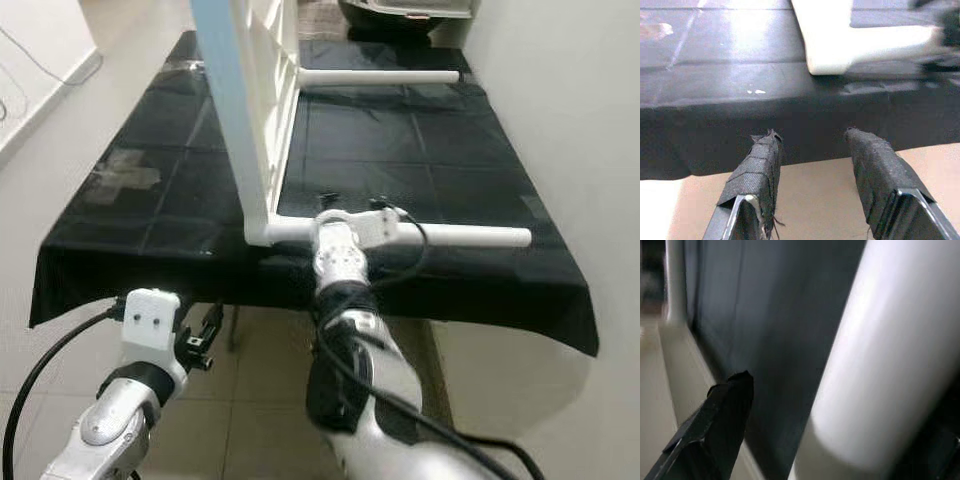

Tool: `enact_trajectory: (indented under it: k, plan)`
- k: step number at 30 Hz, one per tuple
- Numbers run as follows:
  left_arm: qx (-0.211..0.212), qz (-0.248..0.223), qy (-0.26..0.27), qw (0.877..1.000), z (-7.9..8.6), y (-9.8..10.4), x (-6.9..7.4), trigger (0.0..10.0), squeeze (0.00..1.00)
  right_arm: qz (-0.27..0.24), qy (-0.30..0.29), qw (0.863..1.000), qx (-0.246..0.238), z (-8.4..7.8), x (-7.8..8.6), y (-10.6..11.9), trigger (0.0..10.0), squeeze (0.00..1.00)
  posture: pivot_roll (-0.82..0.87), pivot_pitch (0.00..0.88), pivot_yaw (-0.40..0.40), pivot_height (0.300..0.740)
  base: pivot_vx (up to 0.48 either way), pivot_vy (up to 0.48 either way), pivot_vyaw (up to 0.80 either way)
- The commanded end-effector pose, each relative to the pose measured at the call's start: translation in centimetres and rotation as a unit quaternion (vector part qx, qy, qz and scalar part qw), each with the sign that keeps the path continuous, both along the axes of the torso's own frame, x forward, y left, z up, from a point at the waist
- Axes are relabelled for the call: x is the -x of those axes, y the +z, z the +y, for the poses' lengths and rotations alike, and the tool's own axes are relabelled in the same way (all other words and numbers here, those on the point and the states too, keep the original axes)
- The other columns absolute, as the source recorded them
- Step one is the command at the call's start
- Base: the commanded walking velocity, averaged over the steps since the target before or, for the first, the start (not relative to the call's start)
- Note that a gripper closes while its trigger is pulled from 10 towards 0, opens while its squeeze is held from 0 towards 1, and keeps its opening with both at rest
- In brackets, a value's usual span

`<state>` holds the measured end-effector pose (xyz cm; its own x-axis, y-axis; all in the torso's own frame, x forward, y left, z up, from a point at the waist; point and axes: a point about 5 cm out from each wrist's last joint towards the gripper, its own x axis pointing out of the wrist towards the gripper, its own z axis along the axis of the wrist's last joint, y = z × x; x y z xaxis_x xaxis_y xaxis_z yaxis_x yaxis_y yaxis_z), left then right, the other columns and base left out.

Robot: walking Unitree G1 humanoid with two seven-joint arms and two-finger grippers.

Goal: Building children table

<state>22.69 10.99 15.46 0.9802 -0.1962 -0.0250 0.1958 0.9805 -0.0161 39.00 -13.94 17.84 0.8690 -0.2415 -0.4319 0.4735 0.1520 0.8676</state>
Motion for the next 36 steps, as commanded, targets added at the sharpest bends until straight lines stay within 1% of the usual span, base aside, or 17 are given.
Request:
enact_trajectory:
  k: [1, 7, 12, 15, 16, 19, 20, 22, 23, 24, 25, 26, 28, 29, 31, 32, 36]
  plan:
    - [-0.011, 0.012, 0.002, 1.0, 0.2, -0.6, 0.0, 10.0, 0.0, 0.077, -0.01, 0.997, -0.022, -0.2, 1.9, -3.7, 10.0, 0.0, 0.11, 0.161, -0.041, 0.74, 0.0, 0.0, 0.0]
    - [-0.015, 0.013, -0.001, 1.0, 0.4, -0.8, 0.0, 10.0, 0.0, 0.074, -0.029, 0.996, -0.033, -1.7, 3.4, -4.3, 10.0, 0.0, 0.11, 0.148, -0.029, 0.74, 0.0, 0.0, 0.0]
    - [-0.017, 0.014, -0.003, 1.0, 0.5, -0.9, -0.1, 10.0, 0.0, 0.053, -0.01, 0.998, 0.017, -2.3, 4.2, -3.5, 10.0, 0.0, 0.11, 0.143, -0.026, 0.74, 0.0, 0.0, 0.0]
    - [-0.018, 0.014, -0.004, 1.0, 0.6, -1.0, -0.1, 10.0, 0.0, 0.032, 0.022, 0.993, 0.116, -2.8, 5.7, -2.5, 10.0, 0.0, 0.1, 0.137, -0.023, 0.74, 0.0, 0.0, 0.0]
    - [-0.018, 0.014, -0.004, 1.0, 0.6, -1.0, -0.1, 10.0, 0.0, 0.032, 0.022, 0.993, 0.116, -2.8, 5.7, -2.5, 10.0, 0.0, 0.1, 0.137, -0.023, 0.74, 0.0, 0.0, 0.0]
    - [-0.018, 0.014, -0.004, 1.0, 0.6, -1.0, -0.2, 10.0, 0.0, 0.025, 0.05, 0.976, 0.209, -3.2, 7.2, -2.2, 10.0, 0.0, 0.1, 0.129, -0.022, 0.74, 0.0, 0.0, 0.0]
    - [-0.017, 0.015, -0.003, 1.0, 0.7, -1.0, -0.2, 10.0, 0.0, 0.012, 0.066, 0.962, 0.265, -3.3, 7.6, -2.0, 10.0, 0.0, 0.09, 0.124, -0.02, 0.74, 0.0, 0.0, 0.0]
    - [-0.014, 0.015, 0.001, 1.0, 0.7, -1.0, -0.1, 10.0, 0.0, -0.043, 0.113, 0.91, 0.396, -2.8, 8.6, -1.0, 10.0, 0.0, 0.09, 0.115, -0.02, 0.74, 0.0, 0.0, 0.0]
    - [-0.014, 0.013, 0.001, 1.0, 0.7, -1.0, 0.0, 10.0, 0.0, -0.076, 0.134, 0.874, 0.461, -2.3, 9.1, -0.6, 10.0, 0.0, 0.09, 0.109, -0.021, 0.74, 0.0, 0.0, 0.0]
    - [-0.014, 0.013, 0.001, 1.0, 0.7, -1.0, 0.0, 10.0, 0.0, -0.076, 0.134, 0.874, 0.461, -2.3, 9.1, -0.6, 10.0, 0.0, 0.09, 0.109, -0.021, 0.74, 0.0, 0.0, 0.0]
    - [-0.014, 0.012, 0.0, 1.0, 0.7, -1.0, 0.1, 10.0, 0.0, -0.098, 0.151, 0.847, 0.5, -1.9, 9.4, -0.3, 10.0, 0.0, 0.09, 0.107, -0.021, 0.74, 0.0, 0.0, 0.0]
    - [-0.014, 0.012, 0.0, 1.0, 0.7, -1.0, 0.1, 10.0, 0.0, -0.098, 0.151, 0.847, 0.5, -1.9, 9.4, -0.3, 10.0, 0.0, 0.09, 0.107, -0.021, 0.74, 0.0, 0.0, 0.0]
    - [-0.012, 0.012, 0.005, 1.0, 0.7, -1.1, 0.2, 10.0, 0.0, -0.148, 0.189, 0.779, 0.58, -0.6, 10.5, -0.1, 10.0, 0.0, 0.08, 0.099, -0.019, 0.74, 0.0, 0.0, 0.0]
    - [-0.012, 0.012, 0.005, 1.0, 0.7, -1.1, 0.2, 10.0, 0.0, -0.148, 0.189, 0.779, 0.58, -0.6, 10.5, -0.1, 10.0, 0.0, 0.08, 0.099, -0.019, 0.74, 0.0, 0.0, 0.0]
    - [-0.01, 0.012, 0.01, 1.0, 0.7, -1.2, 0.2, 10.0, 0.0, -0.187, 0.226, 0.721, 0.628, 0.8, 11.7, -0.6, 10.0, 0.0, 0.08, 0.08, -0.023, 0.74, 0.0, 0.0, 0.0]
    - [-0.01, 0.011, 0.011, 1.0, 0.7, -1.2, 0.1, 10.0, 0.0, -0.193, 0.239, 0.704, 0.64, 1.3, 12.2, -1.0, 10.0, 0.0, 0.08, 0.075, -0.024, 0.74, 0.0, 0.0, 0.0]
    - [-0.012, 0.01, 0.012, 1.0, 0.8, -1.3, 0.1, 10.0, 0.0, -0.194, 0.248, 0.696, 0.645, 1.6, 12.5, -1.3, 10.0, 0.0, 0.08, 0.072, -0.024, 0.74, 0.0, 0.0, 0.0]
